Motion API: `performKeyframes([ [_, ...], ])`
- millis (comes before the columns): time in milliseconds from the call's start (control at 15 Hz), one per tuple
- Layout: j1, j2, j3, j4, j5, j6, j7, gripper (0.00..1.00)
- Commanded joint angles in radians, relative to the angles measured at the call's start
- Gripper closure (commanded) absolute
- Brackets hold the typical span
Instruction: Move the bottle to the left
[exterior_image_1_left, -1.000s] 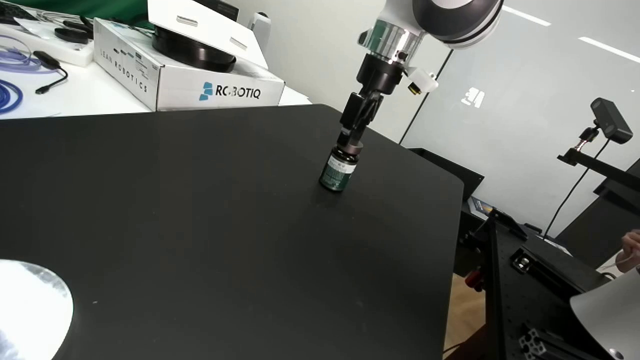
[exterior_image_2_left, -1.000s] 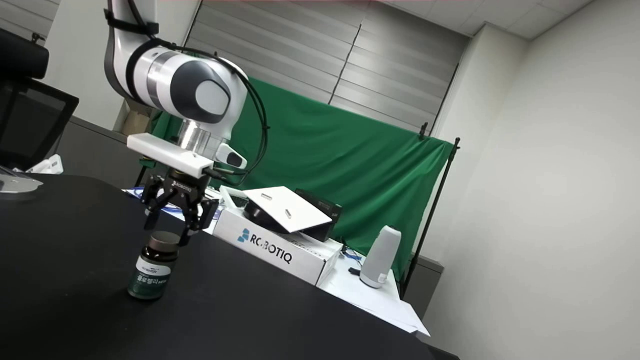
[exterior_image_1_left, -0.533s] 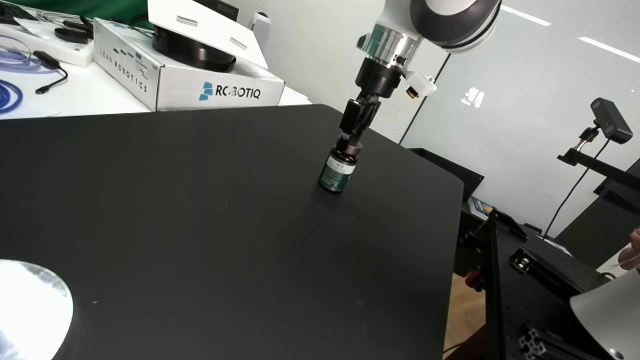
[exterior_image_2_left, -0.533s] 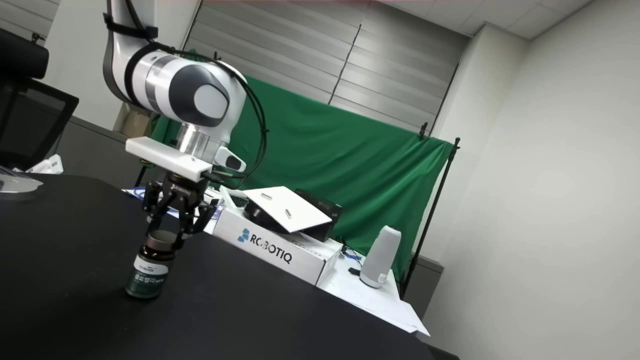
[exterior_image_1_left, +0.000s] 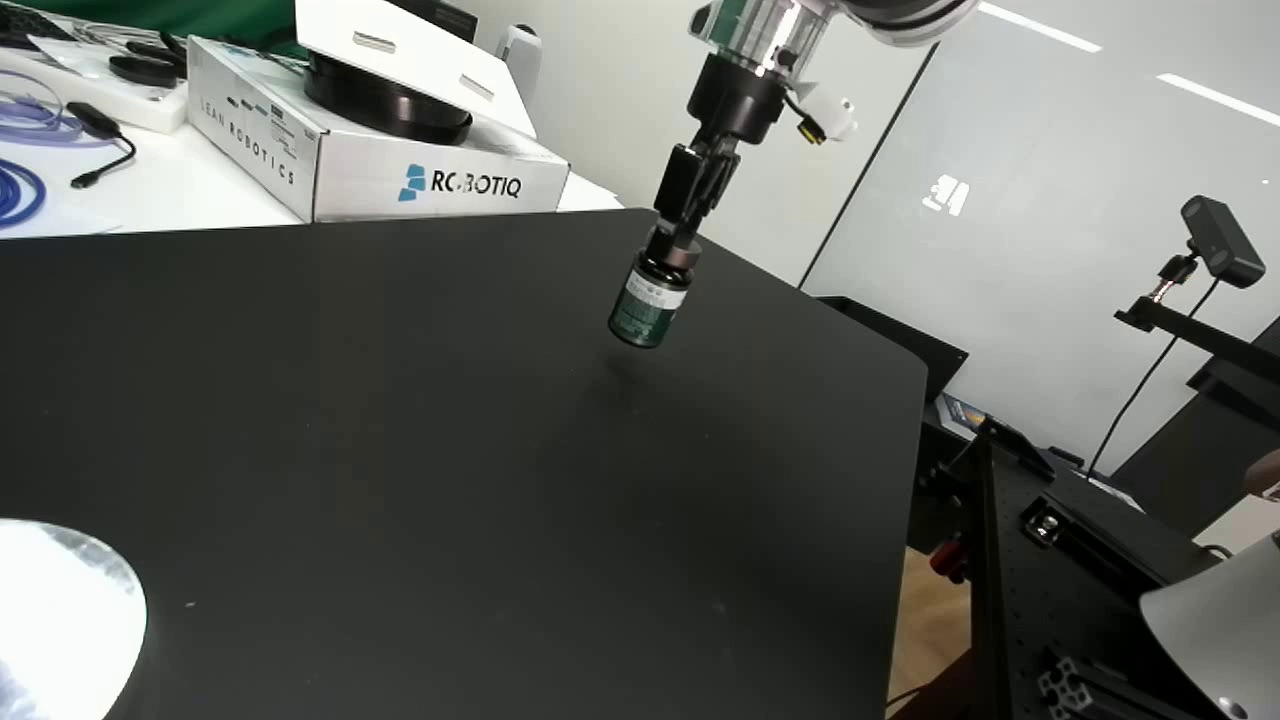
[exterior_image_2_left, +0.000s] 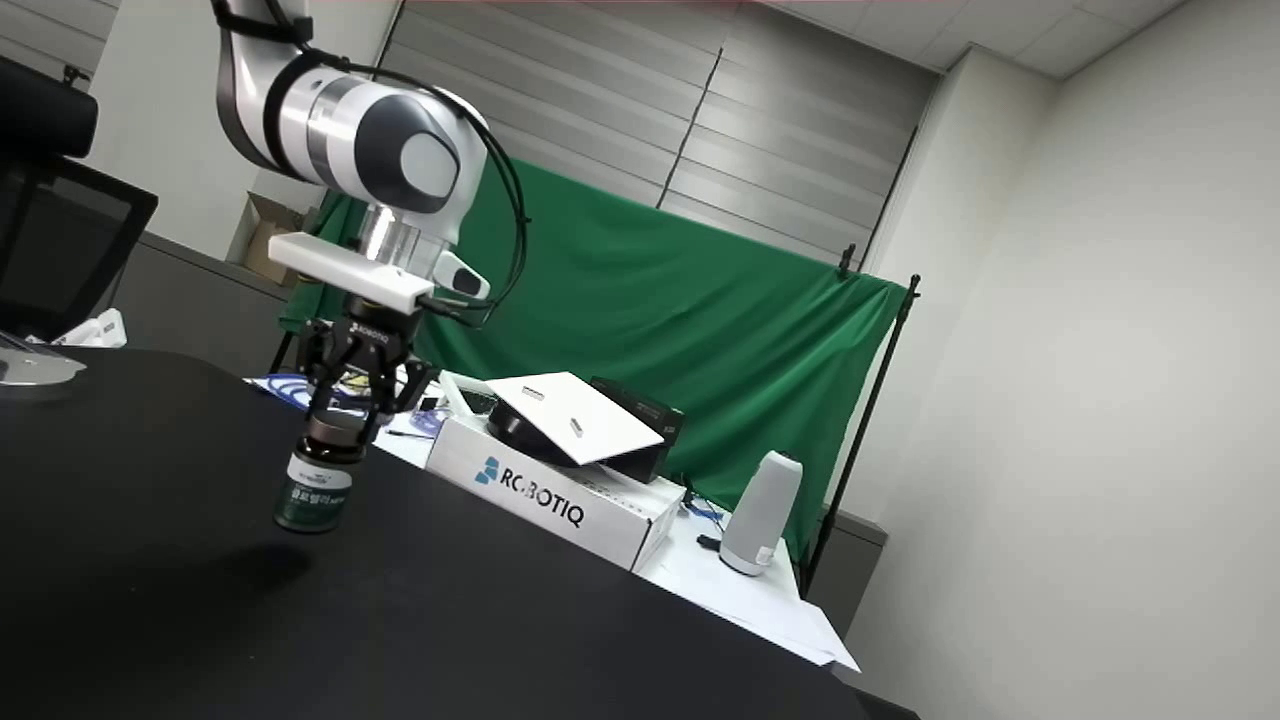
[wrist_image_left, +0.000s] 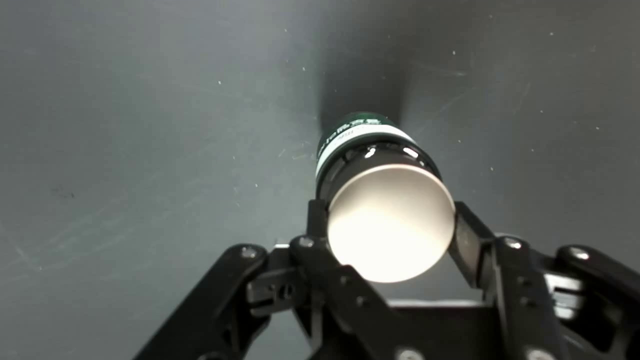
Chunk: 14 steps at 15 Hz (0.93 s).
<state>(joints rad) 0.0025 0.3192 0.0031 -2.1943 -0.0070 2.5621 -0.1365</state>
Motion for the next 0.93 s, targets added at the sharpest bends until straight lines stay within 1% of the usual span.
performKeyframes([
  [0, 0.040, -0.010, 0.015, 0.095, -0.050, -0.092, 0.041, 0.64],
  [133, 0.063, 0.005, 0.026, 0.149, -0.074, -0.122, 0.041, 0.64],
  [333, 0.084, 0.033, 0.059, 0.227, -0.073, -0.167, 0.008, 0.64],
  [533, 0.100, 0.053, 0.096, 0.290, -0.061, -0.264, -0.036, 0.64],
  [867, 0.131, 0.046, 0.140, 0.311, -0.069, -0.331, -0.086, 0.64],
])
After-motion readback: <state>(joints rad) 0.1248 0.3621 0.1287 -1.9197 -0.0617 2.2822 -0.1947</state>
